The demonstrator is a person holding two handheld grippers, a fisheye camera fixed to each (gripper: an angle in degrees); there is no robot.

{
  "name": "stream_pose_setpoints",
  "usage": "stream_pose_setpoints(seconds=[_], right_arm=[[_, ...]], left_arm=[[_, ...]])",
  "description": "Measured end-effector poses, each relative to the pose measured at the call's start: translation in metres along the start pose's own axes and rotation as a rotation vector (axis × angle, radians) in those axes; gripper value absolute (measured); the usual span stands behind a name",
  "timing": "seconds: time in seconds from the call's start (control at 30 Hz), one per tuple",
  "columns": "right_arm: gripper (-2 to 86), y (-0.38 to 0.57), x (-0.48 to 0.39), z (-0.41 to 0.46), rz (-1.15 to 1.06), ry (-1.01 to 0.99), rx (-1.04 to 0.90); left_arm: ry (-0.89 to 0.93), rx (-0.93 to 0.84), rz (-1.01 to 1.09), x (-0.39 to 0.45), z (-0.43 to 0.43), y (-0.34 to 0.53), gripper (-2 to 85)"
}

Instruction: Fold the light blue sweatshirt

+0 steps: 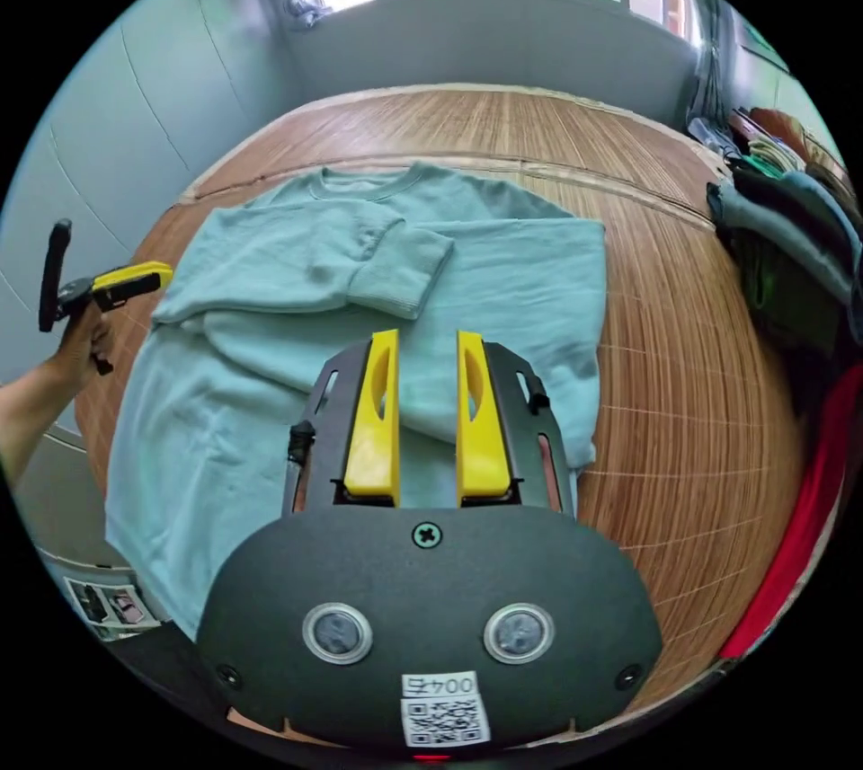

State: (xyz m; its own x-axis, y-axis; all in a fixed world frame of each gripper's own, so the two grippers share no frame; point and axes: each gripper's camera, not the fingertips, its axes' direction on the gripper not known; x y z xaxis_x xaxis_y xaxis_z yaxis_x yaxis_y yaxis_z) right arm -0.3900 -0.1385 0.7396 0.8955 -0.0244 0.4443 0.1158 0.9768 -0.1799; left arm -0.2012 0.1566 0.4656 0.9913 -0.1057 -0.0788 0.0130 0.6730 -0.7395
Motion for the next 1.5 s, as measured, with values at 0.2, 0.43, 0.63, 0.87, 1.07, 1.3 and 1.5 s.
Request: stream_pose_setpoints(seconds=[0.2,0.43,0.63,0.87,1.07,1.3,1.5], right_arm=[[9.9,0.008,-0.008,0.013,-0.057,0.039,-0.010],[9.7,0.009,-0.010,0.012,-0.049,0.047,-0.009],[9.6,0.012,0.006,0.003,-0.085,-0.072,-0.060],[8.7,0.084,0.087,-0.051,0.021,-0.084,-0.035],[8.3,0.091,0.121,-0.038,-0.069,-0.039,-0.055],[6.3,0.087,0.124,-0.022,-0.152,-0.066,-0.055],[3.5,0.083,0.113,-0.015,-0.223,-0.069,-0.061]], left_arm=[[0.052,-0.125,-0.055,-0.006,0.033,-0.013,9.8],[0.161,0.024,0.151,0.071,0.012,-0.078,9.6],[0.308,0.016,0.309,0.156,0.042,-0.164,9.8],[0.331,-0.036,0.479,0.244,0.070,-0.230,10.0],[0.333,-0.113,0.436,0.273,0.106,-0.264,10.4],[0.319,-0.163,0.423,0.286,0.126,-0.276,10.5],[0.283,-0.175,0.422,0.291,0.136,-0.280,7.8]])
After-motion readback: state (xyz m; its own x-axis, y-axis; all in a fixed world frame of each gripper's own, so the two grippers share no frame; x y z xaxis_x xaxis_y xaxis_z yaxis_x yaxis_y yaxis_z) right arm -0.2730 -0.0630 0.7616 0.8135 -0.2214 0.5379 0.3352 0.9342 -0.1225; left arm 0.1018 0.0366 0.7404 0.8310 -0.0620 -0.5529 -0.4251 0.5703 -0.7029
